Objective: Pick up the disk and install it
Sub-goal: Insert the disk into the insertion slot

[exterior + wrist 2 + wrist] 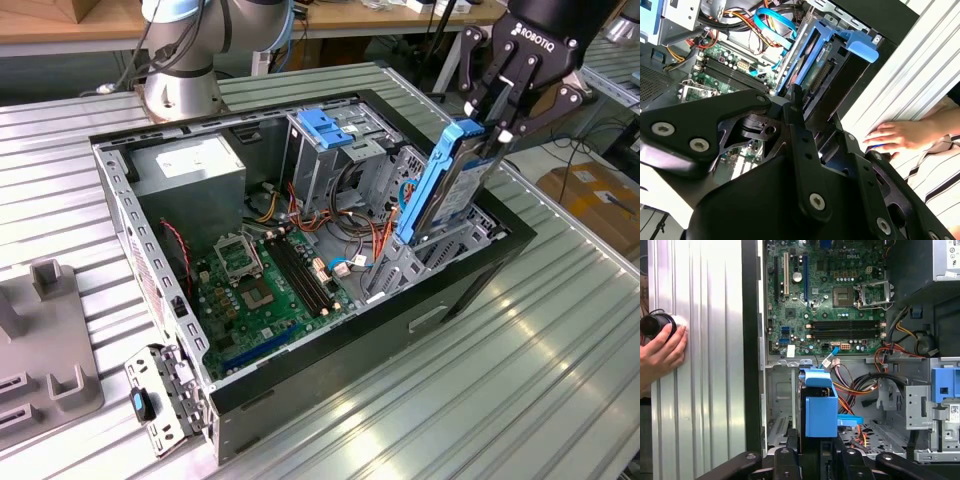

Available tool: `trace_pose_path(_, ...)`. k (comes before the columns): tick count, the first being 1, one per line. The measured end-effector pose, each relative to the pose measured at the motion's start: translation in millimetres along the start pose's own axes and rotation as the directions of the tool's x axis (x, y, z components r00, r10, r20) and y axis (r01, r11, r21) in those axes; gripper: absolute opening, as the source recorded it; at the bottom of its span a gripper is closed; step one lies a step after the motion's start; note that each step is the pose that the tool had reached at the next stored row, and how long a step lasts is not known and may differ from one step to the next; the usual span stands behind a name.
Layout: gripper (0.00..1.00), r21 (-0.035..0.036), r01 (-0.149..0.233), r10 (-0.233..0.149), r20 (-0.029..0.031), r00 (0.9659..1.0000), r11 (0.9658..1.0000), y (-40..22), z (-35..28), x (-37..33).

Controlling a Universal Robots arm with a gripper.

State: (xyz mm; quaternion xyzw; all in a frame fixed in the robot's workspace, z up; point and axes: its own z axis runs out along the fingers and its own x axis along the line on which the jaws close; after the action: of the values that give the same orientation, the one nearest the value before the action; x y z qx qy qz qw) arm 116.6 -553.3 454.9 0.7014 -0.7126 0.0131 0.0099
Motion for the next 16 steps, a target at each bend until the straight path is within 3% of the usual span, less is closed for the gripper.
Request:
trace_pose_path(2, 0.35, 0.0, 0.0, 0.0, 0.0001, 1.0, 1.0, 0.0, 2.6, -0.1)
trace_pose_path(6, 0.35, 0.0, 0.0, 0.0, 0.0, 1.0, 1.0, 0.1, 14.9, -0.5)
trace_pose_path(9, 0.35, 0.0, 0.0, 0.0, 0.0002, 1.0, 1.0, 0.1, 20.7, -0.7)
trace_pose_path(16, 0.35, 0.0, 0.0, 0.0, 0.0002, 1.0, 1.0, 0.1, 22.5, -0.7)
